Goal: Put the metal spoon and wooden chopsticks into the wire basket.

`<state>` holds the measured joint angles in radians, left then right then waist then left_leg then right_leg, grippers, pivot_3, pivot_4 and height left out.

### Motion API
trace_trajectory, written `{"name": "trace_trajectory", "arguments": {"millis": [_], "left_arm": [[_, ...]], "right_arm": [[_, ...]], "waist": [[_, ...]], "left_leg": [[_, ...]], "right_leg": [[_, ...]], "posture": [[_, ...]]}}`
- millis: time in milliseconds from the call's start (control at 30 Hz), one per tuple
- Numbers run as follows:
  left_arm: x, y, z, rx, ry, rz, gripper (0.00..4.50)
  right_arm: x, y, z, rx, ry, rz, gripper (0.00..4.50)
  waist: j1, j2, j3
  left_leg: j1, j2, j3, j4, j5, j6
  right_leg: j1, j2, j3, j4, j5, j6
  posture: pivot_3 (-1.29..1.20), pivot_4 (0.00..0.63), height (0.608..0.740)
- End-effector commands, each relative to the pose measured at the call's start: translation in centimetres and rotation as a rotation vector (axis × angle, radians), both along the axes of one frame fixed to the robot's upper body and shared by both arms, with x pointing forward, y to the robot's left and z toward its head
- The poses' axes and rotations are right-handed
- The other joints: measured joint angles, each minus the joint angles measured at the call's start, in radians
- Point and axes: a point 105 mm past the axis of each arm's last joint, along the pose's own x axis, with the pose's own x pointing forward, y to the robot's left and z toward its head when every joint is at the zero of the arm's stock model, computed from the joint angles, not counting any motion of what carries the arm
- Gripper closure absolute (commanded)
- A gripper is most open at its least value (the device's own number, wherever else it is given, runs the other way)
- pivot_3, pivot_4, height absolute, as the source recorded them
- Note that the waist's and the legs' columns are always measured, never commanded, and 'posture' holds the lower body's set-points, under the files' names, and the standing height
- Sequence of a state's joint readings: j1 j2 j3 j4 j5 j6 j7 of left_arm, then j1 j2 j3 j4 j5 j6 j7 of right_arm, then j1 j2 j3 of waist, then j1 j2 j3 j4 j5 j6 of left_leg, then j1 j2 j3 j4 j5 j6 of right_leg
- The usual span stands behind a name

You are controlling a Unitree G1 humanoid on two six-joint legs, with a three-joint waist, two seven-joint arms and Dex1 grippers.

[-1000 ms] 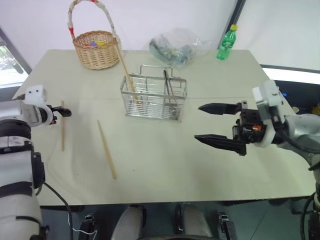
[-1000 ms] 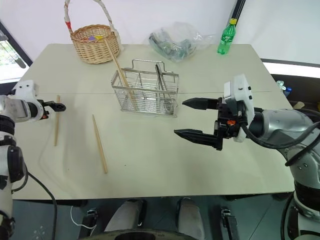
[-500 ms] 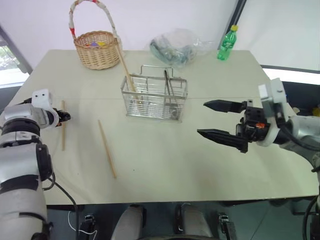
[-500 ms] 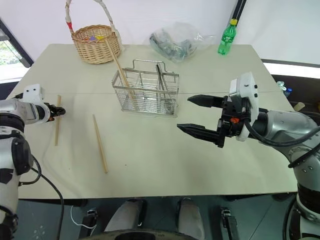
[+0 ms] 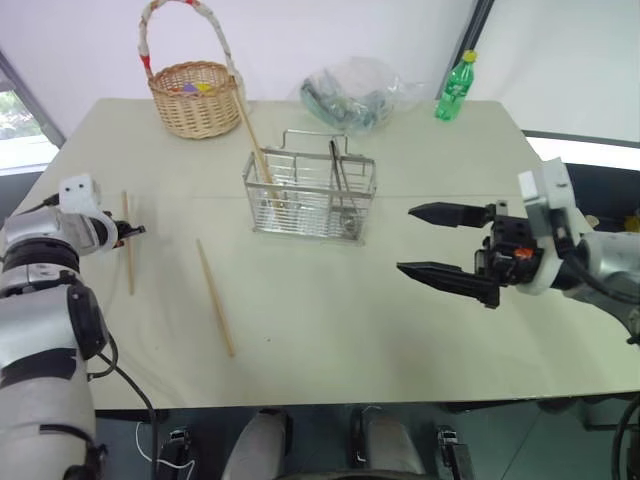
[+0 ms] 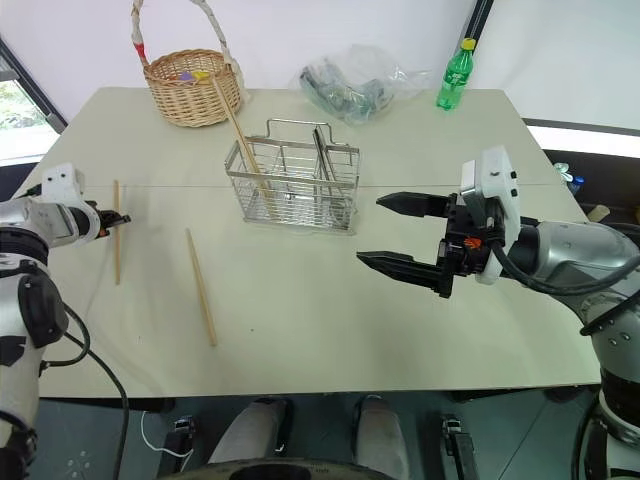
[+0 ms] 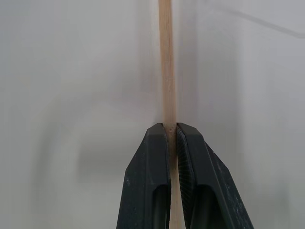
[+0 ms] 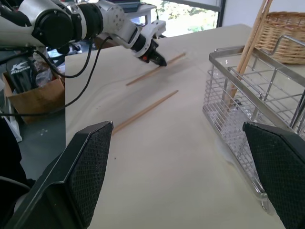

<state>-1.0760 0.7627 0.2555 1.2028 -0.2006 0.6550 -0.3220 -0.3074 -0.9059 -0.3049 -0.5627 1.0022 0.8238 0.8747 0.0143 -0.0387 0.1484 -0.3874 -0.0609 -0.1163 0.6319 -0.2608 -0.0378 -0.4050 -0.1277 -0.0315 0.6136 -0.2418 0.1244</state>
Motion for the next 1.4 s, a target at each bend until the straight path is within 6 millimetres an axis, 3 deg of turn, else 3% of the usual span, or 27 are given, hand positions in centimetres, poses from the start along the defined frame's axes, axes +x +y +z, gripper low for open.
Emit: {"name": "trace_trajectory", "arguments": {"millis": [33, 133, 233, 333, 433, 567, 800, 967, 1133, 1233, 1400], "left_arm": [[2.4, -0.8, 9.6, 0.098, -0.394, -0.066, 4.45], [1.8, -2.5, 17.8, 0.082, -0.787, -0.08, 4.45], [0.4, -4.7, 23.5, -0.099, -1.058, -0.107, 4.45], [-0.1, -8.2, 26.1, -0.195, -1.163, -0.201, 4.45], [0.1, -12.8, 27.1, -0.222, -1.199, -0.323, 4.45], [0.9, -16.0, 26.2, -0.193, -1.202, -0.367, 4.45], [2.0, -20.6, 22.4, -0.118, -1.11, -0.52, 4.45], [2.1, -22.5, 19.3, -0.064, -1.045, -0.557, 4.45], [1.8, -23.1, 16.9, -0.063, -1.004, -0.546, 4.45], [1.6, -23.1, 16.0, -0.087, -0.985, -0.534, 3.28], [1.1, -22.8, 15.7, -0.118, -0.973, -0.506, 0.68]], "right_arm": [[0.0, -0.7, 1.1, -0.002, -0.054, -0.021, 0.0], [0.2, -1.0, 1.4, 0.001, -0.056, -0.038, 0.0], [0.1, -1.0, 1.3, 0.007, -0.056, -0.045, 0.0], [0.1, -0.7, 1.2, 0.023, -0.058, -0.051, 0.0], [0.0, -0.5, 1.0, 0.039, -0.06, -0.061, 0.0], [-0.1, -0.5, 0.9, 0.051, -0.07, -0.085, 0.0], [-0.6, -0.6, 1.0, 0.08, -0.078, -0.131, 0.0], [-0.5, -0.9, 1.1, 0.094, -0.085, -0.166, 0.0], [-0.4, -0.9, 1.1, 0.106, -0.083, -0.179, 0.0], [-0.3, -0.9, 1.2, 0.11, -0.083, -0.182, 0.0], [0.1, -1.0, 1.4, 0.116, -0.083, -0.189, 0.0]], "waist": [[0.0, -0.001, 0.0], [0.0, -0.002, 0.0], [0.0, -0.002, 0.0], [-0.001, -0.002, 0.0], [0.001, -0.001, -0.001], [0.0, -0.001, -0.001], [-0.002, 0.0, 0.0], [0.0, 0.0, 0.0], [0.0, 0.0, 0.0], [-0.001, 0.0, 0.0], [0.0, 0.0, 0.0]], "left_leg": [[0.0, 0.0, 0.0, 0.0, 0.0, 0.0], [-0.001, 0.0, 0.0, 0.0, 0.0, 0.0], [-0.002, 0.0, 0.0, 0.001, 0.0, 0.0], [-0.002, -0.002, 0.0, 0.001, 0.0, 0.0], [0.0, -0.003, 0.001, 0.001, 0.0, 0.0], [0.001, -0.004, 0.0, 0.003, 0.001, 0.0], [0.002, -0.004, 0.0, 0.003, 0.0, 0.0], [0.001, -0.004, 0.0, 0.004, 0.0, 0.0], [0.001, -0.004, -0.001, 0.005, 0.0, 0.001], [0.001, -0.003, -0.001, 0.005, 0.0, 0.001], [0.001, -0.003, -0.001, 0.005, 0.0, 0.001]], "right_leg": [[0.0, 0.0, 0.0, 0.0, 0.0, 0.0], [0.0, -0.002, 0.0, -0.001, 0.0, 0.0], [-0.001, -0.004, 0.0, -0.001, 0.001, 0.0], [0.0, -0.005, 0.0, -0.002, 0.001, 0.001], [0.002, -0.005, 0.0, -0.001, 0.001, 0.001], [0.005, -0.003, -0.001, -0.001, 0.002, 0.003], [0.004, -0.003, -0.001, -0.001, 0.002, 0.003], [0.005, -0.002, -0.001, -0.001, 0.002, 0.002], [0.005, -0.002, -0.001, -0.001, 0.002, 0.002], [0.005, -0.002, -0.001, -0.001, 0.002, 0.002], [0.005, -0.002, -0.001, -0.001, 0.002, 0.002]], "posture": [[0.0, 0.15, 0.674], [0.0, 0.15, 0.674], [0.0, 0.15, 0.674], [0.0, 0.15, 0.674], [0.0, 0.15, 0.674], [0.0, 0.15, 0.674], [0.0, 0.15, 0.674], [0.0, 0.15, 0.674], [0.0, 0.15, 0.674], [0.0, 0.15, 0.674], [0.0, 0.15, 0.674]]}}
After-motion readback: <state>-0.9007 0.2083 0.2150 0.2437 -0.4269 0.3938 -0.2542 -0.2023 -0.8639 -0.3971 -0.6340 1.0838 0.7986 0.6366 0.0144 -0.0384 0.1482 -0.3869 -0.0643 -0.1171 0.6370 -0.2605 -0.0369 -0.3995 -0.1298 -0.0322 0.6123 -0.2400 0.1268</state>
